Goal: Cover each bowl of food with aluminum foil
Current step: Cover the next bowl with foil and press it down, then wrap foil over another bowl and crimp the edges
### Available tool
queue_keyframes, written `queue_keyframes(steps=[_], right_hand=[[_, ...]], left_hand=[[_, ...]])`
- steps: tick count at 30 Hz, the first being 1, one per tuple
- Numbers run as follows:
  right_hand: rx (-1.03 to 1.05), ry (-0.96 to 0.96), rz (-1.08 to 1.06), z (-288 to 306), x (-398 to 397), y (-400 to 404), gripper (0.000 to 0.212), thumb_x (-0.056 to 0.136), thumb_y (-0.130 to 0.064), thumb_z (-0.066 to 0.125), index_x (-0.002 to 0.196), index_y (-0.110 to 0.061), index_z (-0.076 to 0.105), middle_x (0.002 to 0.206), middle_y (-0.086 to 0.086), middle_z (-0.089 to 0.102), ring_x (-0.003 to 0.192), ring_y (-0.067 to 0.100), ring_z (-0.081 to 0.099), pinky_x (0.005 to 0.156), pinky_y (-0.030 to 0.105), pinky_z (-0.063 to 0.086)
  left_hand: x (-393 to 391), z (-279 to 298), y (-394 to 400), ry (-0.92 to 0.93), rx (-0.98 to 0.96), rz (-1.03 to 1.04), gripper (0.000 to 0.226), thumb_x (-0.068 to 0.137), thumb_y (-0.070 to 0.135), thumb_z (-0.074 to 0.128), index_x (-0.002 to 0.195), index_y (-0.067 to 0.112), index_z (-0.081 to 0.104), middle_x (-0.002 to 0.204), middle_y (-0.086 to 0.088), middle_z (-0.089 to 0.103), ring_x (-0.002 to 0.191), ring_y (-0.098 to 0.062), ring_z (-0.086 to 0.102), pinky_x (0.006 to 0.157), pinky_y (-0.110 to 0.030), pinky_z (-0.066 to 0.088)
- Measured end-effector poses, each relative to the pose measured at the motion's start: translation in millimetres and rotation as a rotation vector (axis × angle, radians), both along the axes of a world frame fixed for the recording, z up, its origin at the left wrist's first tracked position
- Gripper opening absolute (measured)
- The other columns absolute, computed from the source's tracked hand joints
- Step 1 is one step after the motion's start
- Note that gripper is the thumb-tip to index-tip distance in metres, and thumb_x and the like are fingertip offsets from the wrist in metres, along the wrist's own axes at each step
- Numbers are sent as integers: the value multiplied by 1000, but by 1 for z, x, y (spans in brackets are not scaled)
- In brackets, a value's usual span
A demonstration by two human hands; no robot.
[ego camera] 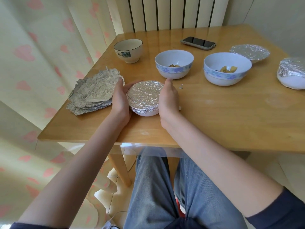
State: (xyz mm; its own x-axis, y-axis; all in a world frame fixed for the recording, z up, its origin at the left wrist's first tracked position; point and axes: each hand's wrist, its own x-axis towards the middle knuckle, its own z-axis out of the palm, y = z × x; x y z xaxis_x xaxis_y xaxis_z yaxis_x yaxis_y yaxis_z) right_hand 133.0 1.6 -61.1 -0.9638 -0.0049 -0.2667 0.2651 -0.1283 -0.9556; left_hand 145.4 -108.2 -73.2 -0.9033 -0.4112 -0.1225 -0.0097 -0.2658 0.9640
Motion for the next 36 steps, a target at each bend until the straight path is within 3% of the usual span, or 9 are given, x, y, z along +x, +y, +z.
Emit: queue_keyframes(steps=[4,6,9,13,17,22,25,31,36], right_hand=[[-19,1,-54,2,1,-1,49,101,-47,22,119,-16,56,85,-9,51,91,18,48,80,28,33],[-13,-25,-18,4,3,0,53,100,-52,20,115,-17,56,96,-6,56,98,19,52,82,29,35],[-11,-41,46,2,0,12,67,96,-61,16,129,-16,54,126,-3,58,119,18,52,94,31,38],[-132,-55,16,-6,6,46,68,98,-59,18,145,-13,35,151,3,37,138,17,34,108,30,28],[-309,-72,127,-5,31,50,62,101,-48,22,147,-6,29,153,7,31,141,16,29,113,29,26],[-322,-72,186,2,37,35,53,102,-45,27,140,-11,43,141,1,49,130,12,45,101,22,35],[-344,-40,213,14,28,39,51,103,-42,26,139,-11,44,141,2,50,130,12,45,104,24,34],[-271,87,318,69,-38,51,63,102,-49,22,143,-4,36,145,8,44,134,16,41,110,28,29],[-275,45,296,108,-138,57,74,100,-51,27,144,8,23,147,20,38,136,26,39,113,36,26]], left_hand=[[-2,0,3,9,11,41,63,105,45,21,98,4,69,88,-12,74,88,-26,71,85,-36,54],[0,0,3,-4,30,39,64,105,46,21,101,3,68,94,-14,74,95,-29,69,91,-39,53],[6,1,-2,-31,129,10,64,104,49,20,118,4,63,112,-18,69,107,-31,65,98,-43,49],[26,-5,-15,55,304,-24,70,103,51,15,148,-1,31,146,-18,47,132,-29,47,114,-42,33],[44,-10,-4,75,344,-113,72,102,53,12,139,-1,42,140,-13,54,130,-22,50,113,-34,32],[44,-4,5,83,314,-145,69,102,51,14,139,2,45,135,-12,58,128,-21,51,110,-31,34],[35,6,4,121,278,-148,68,103,49,11,136,1,47,129,-11,61,124,-20,54,109,-29,37],[-35,57,1,241,367,-219,76,102,54,12,144,-5,36,145,-18,46,135,-25,44,117,-35,30],[-131,86,0,259,409,-239,78,102,55,14,148,-6,29,150,-19,40,138,-27,40,114,-33,33]])
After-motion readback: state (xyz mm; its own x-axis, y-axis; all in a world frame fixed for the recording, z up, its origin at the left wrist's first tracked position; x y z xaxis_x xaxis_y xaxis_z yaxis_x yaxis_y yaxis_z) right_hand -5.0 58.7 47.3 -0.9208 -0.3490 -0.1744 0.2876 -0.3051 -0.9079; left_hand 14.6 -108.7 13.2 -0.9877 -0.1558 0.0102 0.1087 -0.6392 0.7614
